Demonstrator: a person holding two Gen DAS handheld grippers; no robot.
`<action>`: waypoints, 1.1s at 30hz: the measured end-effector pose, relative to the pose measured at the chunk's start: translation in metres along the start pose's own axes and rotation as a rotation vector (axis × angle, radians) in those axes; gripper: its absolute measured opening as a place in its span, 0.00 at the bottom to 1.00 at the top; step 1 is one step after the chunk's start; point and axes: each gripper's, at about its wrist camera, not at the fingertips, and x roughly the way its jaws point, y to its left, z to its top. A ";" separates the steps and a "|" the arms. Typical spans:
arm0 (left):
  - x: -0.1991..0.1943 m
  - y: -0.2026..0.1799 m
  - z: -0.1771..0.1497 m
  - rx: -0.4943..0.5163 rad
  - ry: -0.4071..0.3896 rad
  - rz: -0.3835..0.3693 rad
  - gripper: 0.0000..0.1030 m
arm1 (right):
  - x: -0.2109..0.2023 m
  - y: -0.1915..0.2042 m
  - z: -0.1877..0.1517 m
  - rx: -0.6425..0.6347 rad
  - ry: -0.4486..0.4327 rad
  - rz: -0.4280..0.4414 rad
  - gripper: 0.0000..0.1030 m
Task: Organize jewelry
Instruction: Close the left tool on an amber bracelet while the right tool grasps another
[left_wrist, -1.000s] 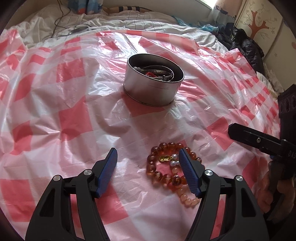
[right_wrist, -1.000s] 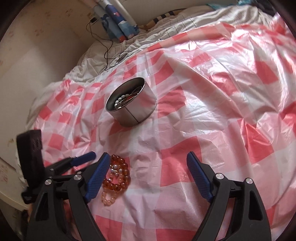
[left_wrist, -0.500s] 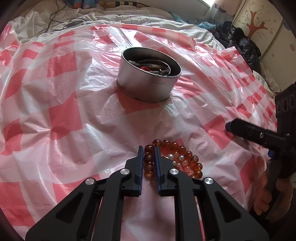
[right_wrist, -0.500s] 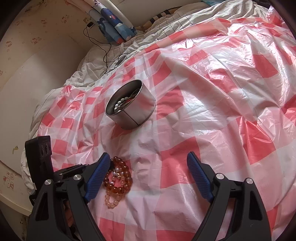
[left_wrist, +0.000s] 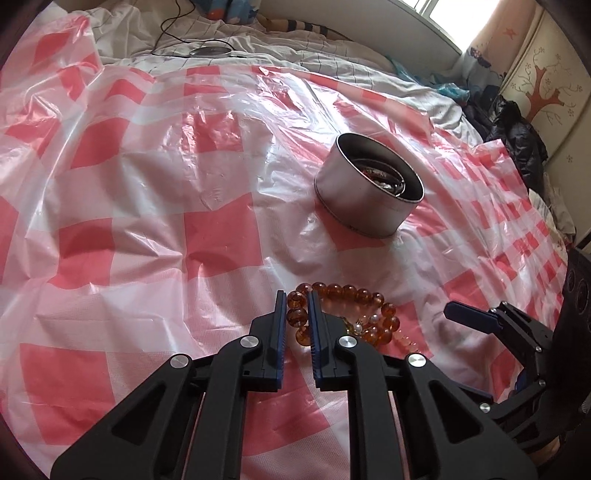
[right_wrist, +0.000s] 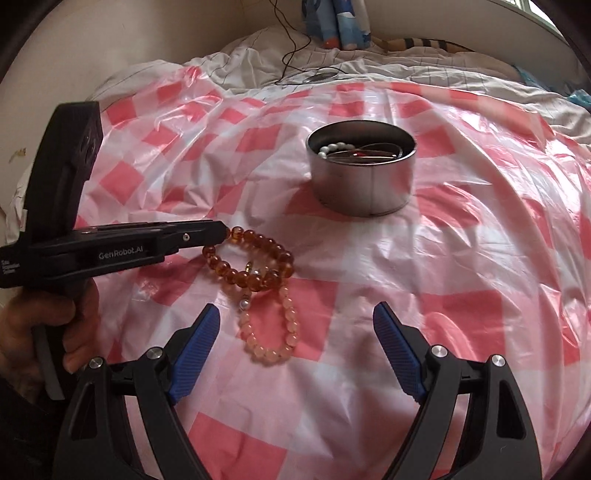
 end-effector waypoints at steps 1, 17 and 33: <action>0.002 -0.001 0.000 0.009 0.007 0.006 0.10 | 0.003 0.001 0.000 0.001 0.003 0.004 0.77; 0.015 -0.021 -0.008 0.099 0.025 0.038 0.46 | 0.019 0.030 -0.011 -0.194 0.050 -0.092 0.24; 0.006 -0.020 -0.004 0.128 -0.009 0.057 0.10 | -0.001 0.012 -0.011 -0.078 0.024 -0.007 0.08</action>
